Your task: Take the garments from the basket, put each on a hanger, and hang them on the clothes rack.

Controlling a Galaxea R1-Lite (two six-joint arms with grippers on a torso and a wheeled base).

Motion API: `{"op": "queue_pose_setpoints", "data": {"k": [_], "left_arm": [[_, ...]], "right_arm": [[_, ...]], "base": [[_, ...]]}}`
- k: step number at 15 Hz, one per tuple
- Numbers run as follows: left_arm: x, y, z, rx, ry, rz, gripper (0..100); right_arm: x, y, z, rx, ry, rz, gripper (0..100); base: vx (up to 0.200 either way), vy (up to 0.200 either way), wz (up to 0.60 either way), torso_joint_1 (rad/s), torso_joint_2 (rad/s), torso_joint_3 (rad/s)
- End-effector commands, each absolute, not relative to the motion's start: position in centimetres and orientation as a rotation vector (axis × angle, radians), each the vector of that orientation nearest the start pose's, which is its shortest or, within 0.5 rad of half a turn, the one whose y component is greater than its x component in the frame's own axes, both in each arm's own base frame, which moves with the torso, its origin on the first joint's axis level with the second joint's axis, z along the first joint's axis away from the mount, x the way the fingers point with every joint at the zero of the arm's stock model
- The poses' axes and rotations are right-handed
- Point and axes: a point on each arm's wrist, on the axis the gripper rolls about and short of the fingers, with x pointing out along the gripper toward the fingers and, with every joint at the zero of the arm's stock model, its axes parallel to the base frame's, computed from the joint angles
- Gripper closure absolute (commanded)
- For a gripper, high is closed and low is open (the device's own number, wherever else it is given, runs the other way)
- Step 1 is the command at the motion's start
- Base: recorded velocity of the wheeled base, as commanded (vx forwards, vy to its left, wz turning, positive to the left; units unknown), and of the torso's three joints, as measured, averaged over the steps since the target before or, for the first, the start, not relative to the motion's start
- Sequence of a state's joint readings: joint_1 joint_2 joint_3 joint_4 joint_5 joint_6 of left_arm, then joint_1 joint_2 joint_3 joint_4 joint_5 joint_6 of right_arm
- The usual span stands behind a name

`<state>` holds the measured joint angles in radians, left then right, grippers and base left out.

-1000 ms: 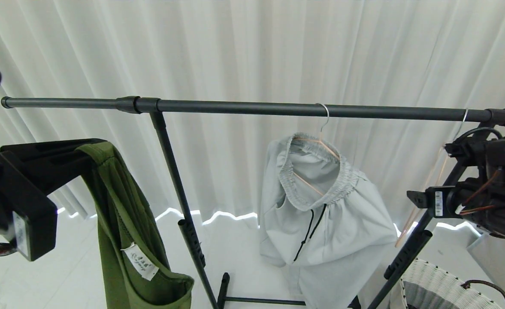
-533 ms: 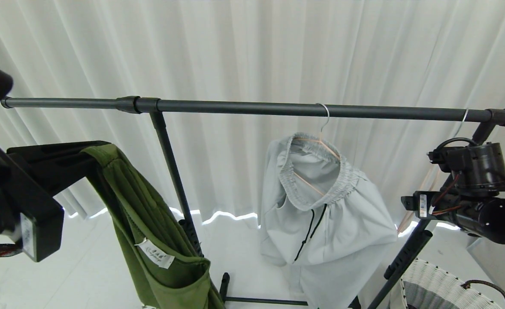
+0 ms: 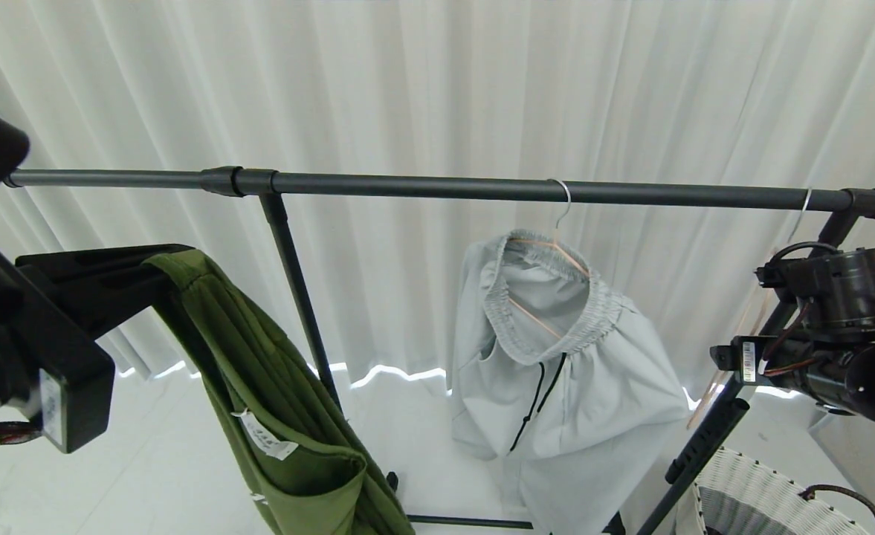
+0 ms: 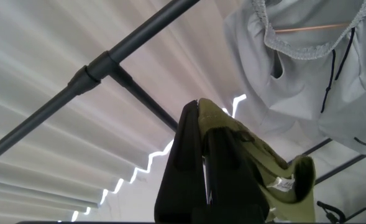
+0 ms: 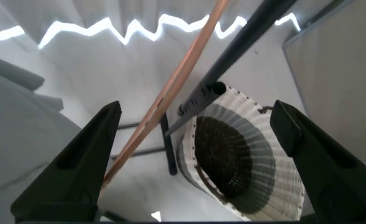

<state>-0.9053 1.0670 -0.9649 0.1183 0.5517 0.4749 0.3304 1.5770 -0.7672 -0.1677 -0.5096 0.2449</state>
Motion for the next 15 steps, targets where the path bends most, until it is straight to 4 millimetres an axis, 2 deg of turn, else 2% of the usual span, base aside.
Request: {"op": "queue_pose_setpoints", "data": {"k": [1,9,15], "left_arm": [[9.2,-9.8,29.8,0.617,0.079,-0.386,100],[9.1,-9.7,29.9,0.619,0.075,-0.386,100],[9.1,-9.7,30.1,0.616,0.072,-0.385,100]], "right_arm": [[24.5,6.6,17.0,-0.014,0.549,-0.262,0],[24.9,6.6,16.8,-0.003,0.551,-0.263,0],[25.7,6.7,16.1,0.108,0.567,-0.276,0]], "base": [[0.000,0.000,0.00,0.000,0.00,0.000],[0.000,0.000,0.00,0.000,0.00,0.000],[0.000,0.000,0.00,0.000,0.00,0.000]]}}
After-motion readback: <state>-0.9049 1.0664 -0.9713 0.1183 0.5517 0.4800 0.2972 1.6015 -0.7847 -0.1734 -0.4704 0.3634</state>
